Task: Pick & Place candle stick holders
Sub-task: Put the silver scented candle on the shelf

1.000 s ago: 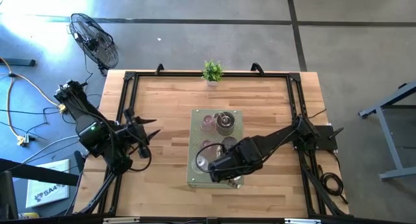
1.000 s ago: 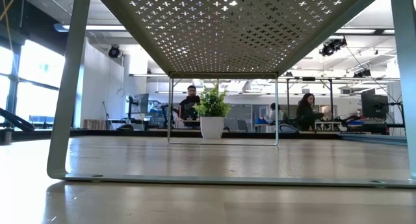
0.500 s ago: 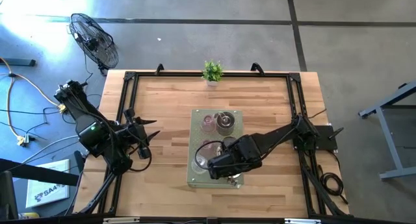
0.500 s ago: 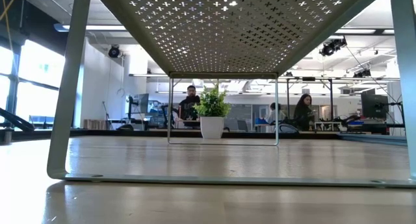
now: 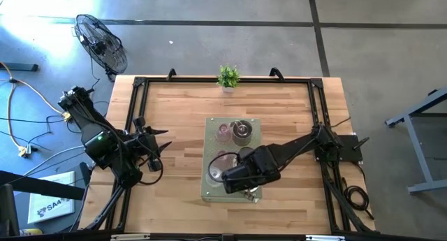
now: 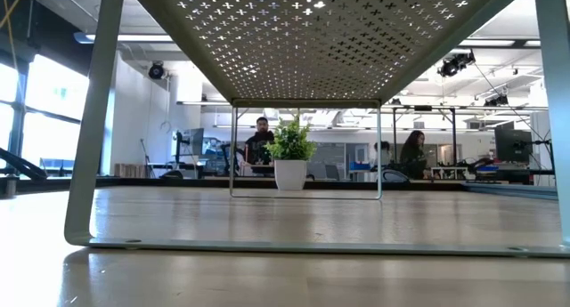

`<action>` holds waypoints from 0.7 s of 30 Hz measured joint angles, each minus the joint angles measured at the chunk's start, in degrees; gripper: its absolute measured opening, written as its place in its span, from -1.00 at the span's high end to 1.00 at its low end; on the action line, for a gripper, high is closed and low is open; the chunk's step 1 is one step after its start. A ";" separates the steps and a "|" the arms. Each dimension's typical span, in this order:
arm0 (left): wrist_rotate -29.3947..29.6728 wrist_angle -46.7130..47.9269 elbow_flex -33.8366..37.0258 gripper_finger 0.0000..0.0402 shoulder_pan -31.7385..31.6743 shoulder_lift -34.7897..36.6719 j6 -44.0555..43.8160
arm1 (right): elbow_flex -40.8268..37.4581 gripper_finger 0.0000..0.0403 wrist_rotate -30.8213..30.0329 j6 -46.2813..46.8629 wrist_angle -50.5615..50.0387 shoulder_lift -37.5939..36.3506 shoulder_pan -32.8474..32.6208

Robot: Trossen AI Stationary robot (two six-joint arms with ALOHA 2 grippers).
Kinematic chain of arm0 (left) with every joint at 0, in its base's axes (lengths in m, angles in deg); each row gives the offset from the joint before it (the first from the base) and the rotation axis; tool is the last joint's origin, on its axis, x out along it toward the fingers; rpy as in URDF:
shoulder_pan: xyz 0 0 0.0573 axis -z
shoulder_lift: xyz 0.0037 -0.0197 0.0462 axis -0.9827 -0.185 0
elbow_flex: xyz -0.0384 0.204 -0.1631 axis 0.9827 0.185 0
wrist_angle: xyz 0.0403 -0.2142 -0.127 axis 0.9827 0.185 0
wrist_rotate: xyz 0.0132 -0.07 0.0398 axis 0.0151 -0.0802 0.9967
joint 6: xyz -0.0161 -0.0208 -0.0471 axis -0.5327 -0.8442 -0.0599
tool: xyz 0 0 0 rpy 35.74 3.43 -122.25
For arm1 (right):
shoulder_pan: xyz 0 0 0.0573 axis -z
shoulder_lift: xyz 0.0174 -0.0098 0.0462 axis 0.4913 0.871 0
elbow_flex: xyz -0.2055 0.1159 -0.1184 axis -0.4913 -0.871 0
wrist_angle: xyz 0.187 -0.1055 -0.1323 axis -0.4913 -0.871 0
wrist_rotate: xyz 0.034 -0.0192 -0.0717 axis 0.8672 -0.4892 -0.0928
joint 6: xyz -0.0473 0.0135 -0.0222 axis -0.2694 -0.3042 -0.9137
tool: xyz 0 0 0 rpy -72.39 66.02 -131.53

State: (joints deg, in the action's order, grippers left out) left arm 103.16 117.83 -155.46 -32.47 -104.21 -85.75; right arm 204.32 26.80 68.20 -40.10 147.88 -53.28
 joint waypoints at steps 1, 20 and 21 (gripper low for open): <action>0.00 0.00 0.00 0.12 0.00 0.00 -0.01 | 0.00 -0.75 0.00 -0.28 0.00 0.00 0.19; -1.43 0.02 0.00 0.12 0.02 -0.04 -0.01 | 0.04 -0.75 1.05 -2.18 0.04 1.79 1.13; -1.41 0.02 0.00 0.12 0.02 -0.03 -0.01 | 0.04 -0.75 0.90 -2.27 0.03 1.79 1.12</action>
State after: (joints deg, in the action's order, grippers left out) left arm 101.75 117.85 -155.46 -32.45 -104.25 -85.76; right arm 204.36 27.70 65.92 -40.06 149.67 -52.16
